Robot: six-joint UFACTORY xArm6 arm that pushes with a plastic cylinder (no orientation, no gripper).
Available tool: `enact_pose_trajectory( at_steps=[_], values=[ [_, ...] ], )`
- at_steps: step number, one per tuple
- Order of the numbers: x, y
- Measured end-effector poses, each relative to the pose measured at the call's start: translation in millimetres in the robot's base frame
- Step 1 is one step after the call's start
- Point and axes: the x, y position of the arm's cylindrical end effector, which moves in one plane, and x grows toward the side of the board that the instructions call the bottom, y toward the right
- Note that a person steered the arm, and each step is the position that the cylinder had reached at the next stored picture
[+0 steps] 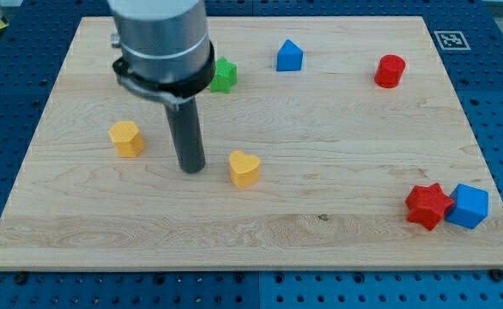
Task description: Slide the heart into the left side of the red star
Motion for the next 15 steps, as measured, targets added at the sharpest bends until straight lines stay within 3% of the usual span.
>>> enact_pose_trajectory(
  at_steps=[2,3,4,6,8,10,12,13,15],
  values=[
    [12,103],
    [8,68],
    [-28,73],
    [-16,164],
    [-10,147],
    [27,193],
    [43,141],
    [78,141],
    [75,201]
  ],
)
